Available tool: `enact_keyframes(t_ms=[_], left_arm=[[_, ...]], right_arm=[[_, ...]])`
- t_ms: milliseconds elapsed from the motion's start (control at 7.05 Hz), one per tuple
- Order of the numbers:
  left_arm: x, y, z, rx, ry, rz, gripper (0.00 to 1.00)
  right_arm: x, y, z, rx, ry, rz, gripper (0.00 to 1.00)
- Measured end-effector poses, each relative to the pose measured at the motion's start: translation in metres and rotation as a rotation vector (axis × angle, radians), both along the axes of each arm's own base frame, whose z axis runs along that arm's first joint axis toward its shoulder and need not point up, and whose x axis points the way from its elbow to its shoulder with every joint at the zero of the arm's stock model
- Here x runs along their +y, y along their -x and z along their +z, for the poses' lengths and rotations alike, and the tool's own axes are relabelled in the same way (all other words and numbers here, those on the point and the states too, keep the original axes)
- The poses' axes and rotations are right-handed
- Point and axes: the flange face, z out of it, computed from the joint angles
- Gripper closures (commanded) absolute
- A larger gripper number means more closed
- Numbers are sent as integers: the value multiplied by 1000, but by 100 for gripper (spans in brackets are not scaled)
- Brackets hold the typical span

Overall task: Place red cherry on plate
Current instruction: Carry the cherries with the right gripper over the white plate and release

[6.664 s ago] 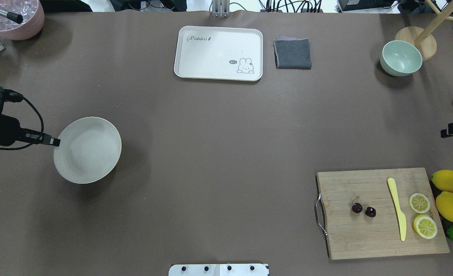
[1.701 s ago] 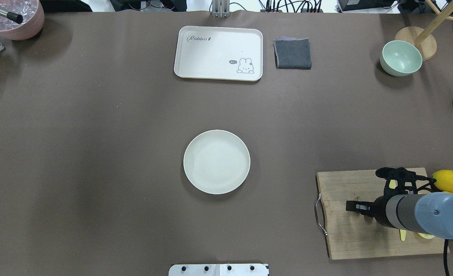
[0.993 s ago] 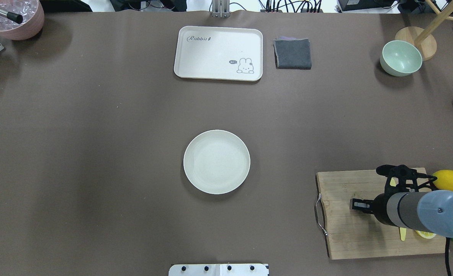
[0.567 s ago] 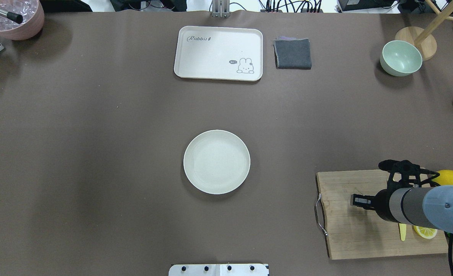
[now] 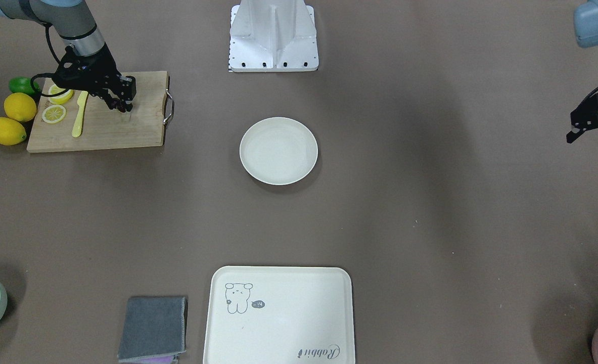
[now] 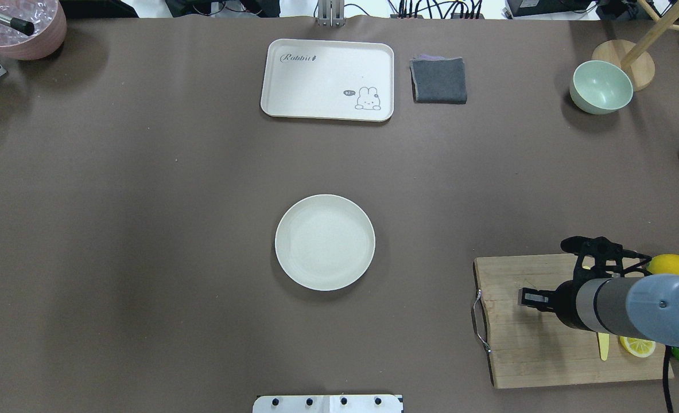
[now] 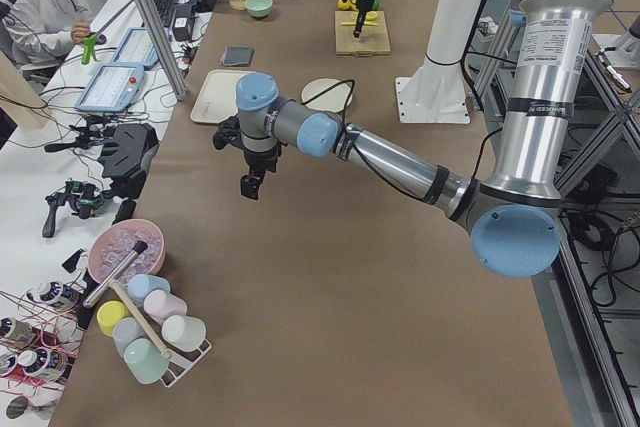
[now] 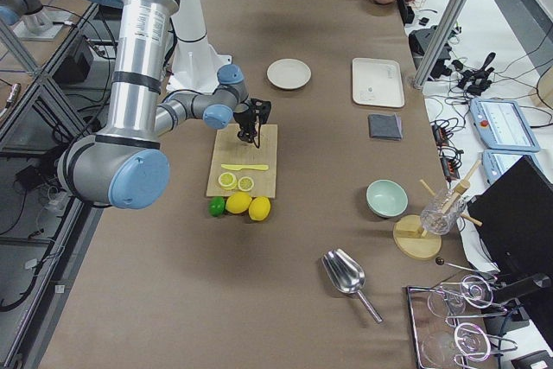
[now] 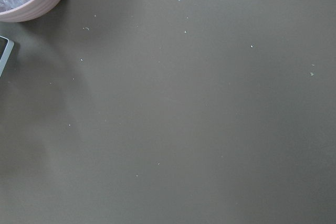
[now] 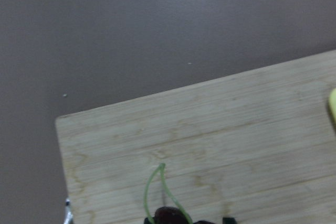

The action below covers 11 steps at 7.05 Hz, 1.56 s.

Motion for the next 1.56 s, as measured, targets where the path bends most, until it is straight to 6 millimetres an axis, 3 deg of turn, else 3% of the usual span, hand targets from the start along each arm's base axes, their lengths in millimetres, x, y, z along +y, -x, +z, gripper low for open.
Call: enact_keyframes(t_ms=[142,425,709,851,993,1276,1560], left_arm=[[0,0,0,0,1,0,2],[0,0,1,-1,2,0,2],[-1,0,2,-1,3,1,2],[-1,-1,2,-1,3,2,2],[-1,-1,2,0,4,2,2],[-1,-1,3,0,5,5,2],[5,0,22,-5,31,8,2]], right_arm=[[-9,26,-26,13,5,1,95],[-28,86,-107,57,46,20,95],[-52,149,-172,33,100,81,95],[-71,184,-202,18,125,121,84],[-89,209,-224,11,150,157,1],[-108,234,-247,10,181,199,0],[-118,231,-259,-1,197,203,0]])
